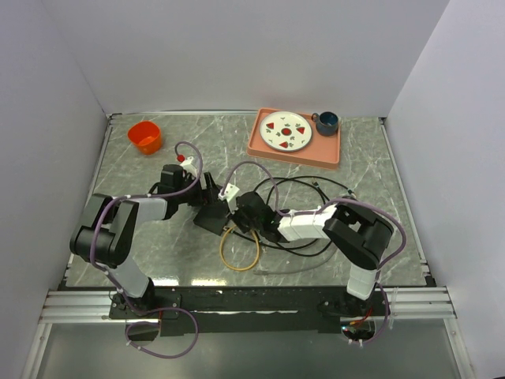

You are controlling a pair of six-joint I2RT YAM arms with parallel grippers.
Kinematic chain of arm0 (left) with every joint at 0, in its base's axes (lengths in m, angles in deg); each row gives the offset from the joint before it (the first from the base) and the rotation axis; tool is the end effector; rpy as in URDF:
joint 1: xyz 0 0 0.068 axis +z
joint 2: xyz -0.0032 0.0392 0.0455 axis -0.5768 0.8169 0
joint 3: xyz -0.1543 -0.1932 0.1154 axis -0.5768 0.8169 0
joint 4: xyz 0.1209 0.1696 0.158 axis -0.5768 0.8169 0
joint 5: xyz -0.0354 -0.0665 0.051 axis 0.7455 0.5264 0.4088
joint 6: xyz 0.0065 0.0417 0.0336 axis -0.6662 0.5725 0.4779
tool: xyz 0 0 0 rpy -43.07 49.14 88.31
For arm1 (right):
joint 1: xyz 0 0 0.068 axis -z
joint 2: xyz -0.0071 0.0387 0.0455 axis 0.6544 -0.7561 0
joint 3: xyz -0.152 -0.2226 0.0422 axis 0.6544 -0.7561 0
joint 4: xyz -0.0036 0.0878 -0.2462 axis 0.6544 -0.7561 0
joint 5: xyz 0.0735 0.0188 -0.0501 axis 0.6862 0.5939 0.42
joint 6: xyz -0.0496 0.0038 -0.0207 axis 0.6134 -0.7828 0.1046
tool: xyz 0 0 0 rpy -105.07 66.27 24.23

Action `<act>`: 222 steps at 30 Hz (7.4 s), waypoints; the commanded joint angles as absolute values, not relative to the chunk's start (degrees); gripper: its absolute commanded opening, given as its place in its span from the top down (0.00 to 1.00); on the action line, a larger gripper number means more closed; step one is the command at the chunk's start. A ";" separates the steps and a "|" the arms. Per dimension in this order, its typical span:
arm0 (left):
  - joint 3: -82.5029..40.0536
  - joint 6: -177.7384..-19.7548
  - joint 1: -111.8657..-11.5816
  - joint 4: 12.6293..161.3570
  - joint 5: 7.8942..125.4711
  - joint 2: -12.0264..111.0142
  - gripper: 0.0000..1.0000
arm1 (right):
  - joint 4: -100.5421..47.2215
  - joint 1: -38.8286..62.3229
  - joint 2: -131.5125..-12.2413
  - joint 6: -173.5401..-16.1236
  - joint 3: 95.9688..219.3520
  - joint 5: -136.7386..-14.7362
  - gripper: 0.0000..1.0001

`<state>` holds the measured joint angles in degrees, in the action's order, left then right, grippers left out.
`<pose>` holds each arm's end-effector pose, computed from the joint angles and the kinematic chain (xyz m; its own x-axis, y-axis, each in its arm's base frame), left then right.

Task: Insert the plug into the switch port

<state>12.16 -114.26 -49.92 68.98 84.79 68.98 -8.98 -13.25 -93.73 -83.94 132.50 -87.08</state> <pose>0.3003 -0.0952 0.1444 -0.7679 -0.2205 -0.6015 0.2528 0.7584 -0.6008 0.2159 0.2945 0.1498 -0.2831 -0.5125 -0.8107 -0.7999 0.5925 -0.0953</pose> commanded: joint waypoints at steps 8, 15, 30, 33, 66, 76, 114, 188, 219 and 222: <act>11.22 -114.15 -50.61 70.55 89.36 71.56 0.12 | 1.70 -13.62 -91.61 -85.82 129.49 -90.23 1.00; 11.57 -113.45 -50.69 71.60 91.99 71.12 0.17 | 10.14 -14.76 -93.45 -86.17 127.38 -90.67 1.00; 16.49 -118.01 -51.48 66.07 97.88 71.56 0.38 | 16.82 -15.20 -97.23 -87.58 128.61 -89.09 1.00; 17.98 -119.77 -51.57 63.88 98.15 71.82 0.42 | 19.37 -15.46 -98.37 -87.75 127.73 -89.44 1.00; 25.54 -134.61 -59.13 44.47 102.98 80.96 0.59 | 35.81 -17.39 -103.12 -88.54 127.02 -98.85 1.00; 26.86 -140.34 -62.29 35.14 104.21 85.18 0.63 | 39.32 -19.95 -106.37 -86.00 128.17 -101.23 1.00; 17.46 -127.60 -60.54 56.05 103.59 81.05 0.56 | 32.12 -12.12 -103.12 -81.42 120.70 -79.77 1.00; 5.07 -111.87 -52.27 93.66 65.36 53.90 0.27 | -13.67 -9.40 -84.85 -89.41 134.50 -87.16 0.01; -8.82 -113.97 -74.77 94.11 65.10 75.77 0.51 | -28.17 9.58 -62.79 -105.95 124.83 -83.73 0.01; -9.35 -114.94 -75.65 95.77 63.00 76.92 0.54 | -28.18 10.29 -61.47 -105.77 124.13 -83.82 0.01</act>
